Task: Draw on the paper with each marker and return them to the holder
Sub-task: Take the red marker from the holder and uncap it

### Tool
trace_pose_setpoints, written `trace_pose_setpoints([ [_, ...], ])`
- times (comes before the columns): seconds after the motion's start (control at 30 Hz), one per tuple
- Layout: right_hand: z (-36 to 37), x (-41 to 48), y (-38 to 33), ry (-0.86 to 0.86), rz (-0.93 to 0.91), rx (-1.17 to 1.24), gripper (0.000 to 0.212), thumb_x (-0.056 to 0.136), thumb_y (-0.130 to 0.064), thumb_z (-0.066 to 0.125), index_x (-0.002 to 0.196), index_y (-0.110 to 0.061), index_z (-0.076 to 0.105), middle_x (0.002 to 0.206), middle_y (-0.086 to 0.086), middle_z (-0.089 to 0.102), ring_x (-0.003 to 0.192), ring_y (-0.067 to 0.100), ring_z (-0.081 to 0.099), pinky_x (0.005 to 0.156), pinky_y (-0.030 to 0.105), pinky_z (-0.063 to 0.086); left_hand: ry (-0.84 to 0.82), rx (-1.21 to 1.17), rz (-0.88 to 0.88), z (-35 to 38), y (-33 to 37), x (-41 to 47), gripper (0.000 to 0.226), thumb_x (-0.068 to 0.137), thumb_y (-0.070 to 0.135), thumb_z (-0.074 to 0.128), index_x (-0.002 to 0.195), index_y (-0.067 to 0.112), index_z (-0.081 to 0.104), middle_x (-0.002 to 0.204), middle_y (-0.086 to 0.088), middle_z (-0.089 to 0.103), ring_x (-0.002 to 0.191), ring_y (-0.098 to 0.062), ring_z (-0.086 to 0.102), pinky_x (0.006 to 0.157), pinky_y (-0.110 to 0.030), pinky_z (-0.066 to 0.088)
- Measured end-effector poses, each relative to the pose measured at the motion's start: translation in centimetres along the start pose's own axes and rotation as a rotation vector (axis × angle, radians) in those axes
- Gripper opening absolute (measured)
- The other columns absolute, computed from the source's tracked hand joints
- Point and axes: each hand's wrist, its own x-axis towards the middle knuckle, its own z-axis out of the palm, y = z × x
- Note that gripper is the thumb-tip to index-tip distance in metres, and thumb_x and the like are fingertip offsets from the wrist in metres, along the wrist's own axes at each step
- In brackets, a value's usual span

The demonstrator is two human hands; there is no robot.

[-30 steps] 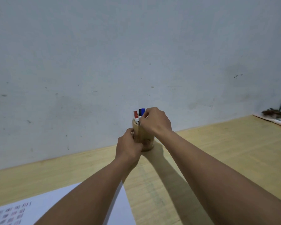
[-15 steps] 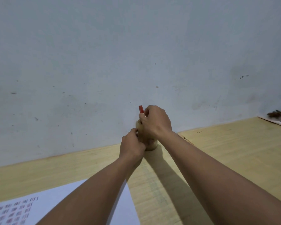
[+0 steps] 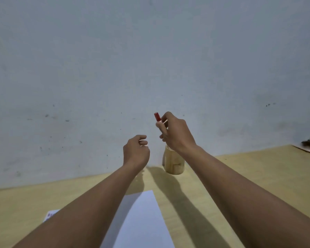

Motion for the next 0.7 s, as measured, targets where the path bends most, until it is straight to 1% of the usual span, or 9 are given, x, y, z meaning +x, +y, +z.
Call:
trace_pose_setpoints([
  [0.07, 0.3, -1.0, -1.1, -0.044, -0.015, -0.018, 0.019, 0.103, -0.033, 0.053, 0.102, -0.015, 0.058, 0.089, 0.003, 0.07, 0.076, 0.026, 0.072, 0.072, 0.05, 0.061, 0.021, -0.111, -0.016, -2.1, 0.8, -0.6, 0.045, 0.087, -0.001, 0.045, 0.123, 0.017, 0.065, 0.109, -0.005, 0.072, 0.097, -0.022, 0.071, 0.084, -0.041, 0.061],
  [0.1, 0.5, -1.6, -1.7, -0.07, -0.023, -0.03, 0.018, 0.102, -0.031, 0.055, 0.103, -0.014, 0.06, 0.09, 0.001, 0.07, 0.079, 0.027, 0.072, 0.073, 0.049, 0.061, 0.019, -0.169, -0.027, -3.2, 1.3, -1.1, 0.043, 0.088, -0.001, 0.045, 0.122, 0.017, 0.065, 0.107, -0.004, 0.072, 0.096, -0.021, 0.072, 0.085, -0.043, 0.061],
  [0.23, 1.9, -3.8, -3.4, -0.145, -0.081, -0.122, 0.016, 0.102, -0.026, 0.059, 0.109, -0.015, 0.066, 0.101, 0.008, 0.075, 0.089, 0.028, 0.071, 0.077, 0.046, 0.059, -0.036, -0.327, -0.054, -6.5, 1.9, -2.8, 0.031, 0.092, 0.008, 0.056, 0.117, 0.018, 0.071, 0.104, -0.009, 0.074, 0.095, -0.025, 0.074, 0.08, -0.043, 0.064],
  [0.33, 2.8, -5.0, -4.6, -0.163, -0.129, -0.18, 0.015, 0.101, -0.023, 0.059, 0.112, -0.018, 0.067, 0.104, 0.007, 0.074, 0.098, 0.027, 0.068, 0.079, 0.043, 0.057, -0.034, -0.325, -0.017, -8.3, 1.8, -3.7, 0.017, 0.092, 0.009, 0.064, 0.105, 0.012, 0.076, 0.096, -0.012, 0.078, 0.094, -0.028, 0.075, 0.079, -0.04, 0.064],
  [0.47, 3.3, -6.6, -6.4, -0.065, -0.147, -0.157, 0.022, 0.101, -0.024, 0.059, 0.121, -0.017, 0.063, 0.114, 0.001, 0.061, 0.094, 0.023, 0.066, 0.073, 0.033, 0.046, 0.046, -0.332, 0.013, -10.2, 1.4, -4.7, 0.011, 0.094, 0.009, 0.066, 0.098, 0.006, 0.077, 0.091, -0.01, 0.078, 0.092, -0.025, 0.075, 0.076, -0.033, 0.063],
  [0.53, 3.8, -7.9, -7.7, 0.044, -0.054, -0.068, 0.018, 0.1, -0.033, 0.059, 0.105, -0.016, 0.063, 0.101, -0.002, 0.06, 0.08, 0.019, 0.064, 0.07, 0.036, 0.05, 0.085, -0.351, 0.0, -10.9, 1.3, -5.1, 0.01, 0.094, 0.01, 0.066, 0.096, 0.008, 0.076, 0.091, -0.008, 0.078, 0.092, -0.023, 0.075, 0.076, -0.032, 0.062],
  [0.6, 4.4, -8.9, -9.0, 0.025, 0.174, 0.14, 0.04, 0.098, -0.044, 0.057, 0.082, -0.008, 0.065, 0.078, 0.002, 0.066, 0.065, 0.019, 0.058, 0.064, 0.042, 0.055, 0.108, -0.357, -0.001, -11.5, 1.2, -5.4, 0.01, 0.095, 0.011, 0.066, 0.096, 0.011, 0.076, 0.09, -0.005, 0.079, 0.093, -0.022, 0.075, 0.078, -0.033, 0.063],
  [0.63, 4.7, -9.2, -9.6, -0.033, 0.321, 0.304, 0.049, 0.097, -0.049, 0.056, 0.08, -0.004, 0.067, 0.073, 0.005, 0.067, 0.061, 0.019, 0.056, 0.057, 0.04, 0.055, 0.108, -0.356, 0.003, -11.9, 1.1, -5.6, 0.01, 0.095, 0.012, 0.066, 0.097, 0.011, 0.075, 0.09, -0.004, 0.079, 0.094, -0.021, 0.075, 0.078, -0.034, 0.063],
  [0.7, 5.3, -9.7, -10.6, -0.123, 0.571, 0.631, 0.05, 0.097, -0.052, 0.057, 0.092, -0.004, 0.073, 0.072, 0.003, 0.062, 0.06, 0.017, 0.051, 0.051, 0.03, 0.046, 0.077, -0.344, 0.012, -12.5, 1.0, -6.1, 0.011, 0.095, 0.015, 0.066, 0.099, 0.011, 0.075, 0.09, -0.002, 0.079, 0.094, -0.021, 0.075, 0.081, -0.037, 0.063],
])
